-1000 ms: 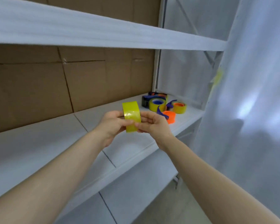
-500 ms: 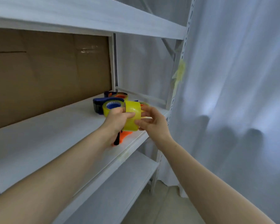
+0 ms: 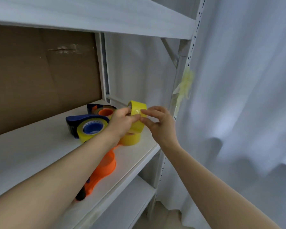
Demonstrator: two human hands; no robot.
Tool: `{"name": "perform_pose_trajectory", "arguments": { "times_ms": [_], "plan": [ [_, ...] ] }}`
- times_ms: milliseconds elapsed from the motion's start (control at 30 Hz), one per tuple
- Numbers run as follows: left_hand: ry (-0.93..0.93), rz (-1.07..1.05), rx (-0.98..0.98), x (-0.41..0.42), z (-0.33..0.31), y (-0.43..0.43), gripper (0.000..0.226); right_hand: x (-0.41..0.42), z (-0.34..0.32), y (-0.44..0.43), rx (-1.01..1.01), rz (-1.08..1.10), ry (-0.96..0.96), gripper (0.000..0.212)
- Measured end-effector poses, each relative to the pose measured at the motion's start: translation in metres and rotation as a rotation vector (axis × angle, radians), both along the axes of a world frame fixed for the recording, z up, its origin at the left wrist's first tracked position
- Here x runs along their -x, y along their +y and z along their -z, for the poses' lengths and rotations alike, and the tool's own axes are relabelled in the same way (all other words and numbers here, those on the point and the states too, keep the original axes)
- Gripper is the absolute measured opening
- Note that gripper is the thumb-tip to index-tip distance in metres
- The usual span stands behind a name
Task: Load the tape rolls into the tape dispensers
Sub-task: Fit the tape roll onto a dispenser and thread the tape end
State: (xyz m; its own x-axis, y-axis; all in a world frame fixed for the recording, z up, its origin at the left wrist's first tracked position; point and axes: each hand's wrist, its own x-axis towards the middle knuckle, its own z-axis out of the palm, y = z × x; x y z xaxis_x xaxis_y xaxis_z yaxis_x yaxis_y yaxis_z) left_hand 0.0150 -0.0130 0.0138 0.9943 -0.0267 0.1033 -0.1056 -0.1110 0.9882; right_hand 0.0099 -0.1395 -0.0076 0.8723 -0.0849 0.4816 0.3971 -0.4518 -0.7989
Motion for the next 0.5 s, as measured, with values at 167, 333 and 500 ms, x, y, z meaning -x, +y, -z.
{"name": "perform_pose_trajectory", "arguments": {
  "times_ms": [167, 333, 500],
  "plan": [
    [-0.002, -0.084, -0.015, -0.032, 0.003, -0.006, 0.016, -0.055, -0.009, -0.013, 0.015, -0.173, 0.067, 0.009],
    [-0.037, -0.216, -0.047, -0.059, 0.006, -0.022, 0.028, -0.106, -0.015, -0.024, 0.242, -0.345, 0.045, 0.007],
    [-0.080, -0.303, -0.060, -0.068, 0.004, -0.044, 0.027, -0.143, -0.022, -0.037, 0.380, -0.493, -0.106, 0.012]
  ]
}}
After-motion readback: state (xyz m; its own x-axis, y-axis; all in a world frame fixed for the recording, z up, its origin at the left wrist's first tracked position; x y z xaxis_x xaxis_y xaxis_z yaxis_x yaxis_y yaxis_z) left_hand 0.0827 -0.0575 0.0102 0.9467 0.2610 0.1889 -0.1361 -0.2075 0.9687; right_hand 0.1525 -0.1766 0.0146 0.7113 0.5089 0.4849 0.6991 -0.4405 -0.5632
